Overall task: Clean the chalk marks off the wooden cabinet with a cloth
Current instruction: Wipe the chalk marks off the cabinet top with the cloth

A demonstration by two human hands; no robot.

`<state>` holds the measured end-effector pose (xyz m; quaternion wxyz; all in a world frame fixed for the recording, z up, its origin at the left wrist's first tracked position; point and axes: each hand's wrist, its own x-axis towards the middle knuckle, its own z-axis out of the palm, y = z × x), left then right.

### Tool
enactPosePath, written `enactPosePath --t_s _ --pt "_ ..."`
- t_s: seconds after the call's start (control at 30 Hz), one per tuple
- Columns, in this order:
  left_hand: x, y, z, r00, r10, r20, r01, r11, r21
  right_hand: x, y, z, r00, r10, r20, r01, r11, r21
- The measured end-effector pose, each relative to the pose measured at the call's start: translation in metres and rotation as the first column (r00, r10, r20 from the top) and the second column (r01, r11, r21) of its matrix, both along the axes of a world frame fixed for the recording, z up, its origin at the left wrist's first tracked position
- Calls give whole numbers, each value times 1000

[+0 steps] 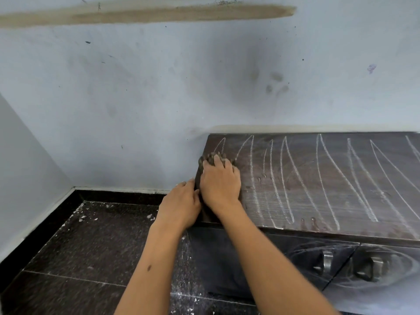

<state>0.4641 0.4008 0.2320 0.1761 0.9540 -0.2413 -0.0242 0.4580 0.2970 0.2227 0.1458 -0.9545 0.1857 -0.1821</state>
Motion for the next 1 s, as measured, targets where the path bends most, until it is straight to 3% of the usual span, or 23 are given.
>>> enactPosePath --t_s 0.13,0.37,0.63,0.87,1.0 --pt "-5 -1 0 1000 -19 24 18 999 35 30 -14 8 997 -12 -82 12 1000 4" --pt "-1 -6 -6 999 -38 -8 38 996 79 -45 10 3 1000 7 -30 -5 999 53" --pt "-5 -9 -6 1000 -30 -3 30 999 19 53 -21 14 990 -28 -135 34 998 45" --pt "-5 -13 -4 998 -60 -14 61 997 51 5 -8 3 998 -36 -60 34 999 -22" --pt "-7 -17 -5 999 -32 6 31 999 35 35 -21 6 995 -43 -88 39 998 -48"
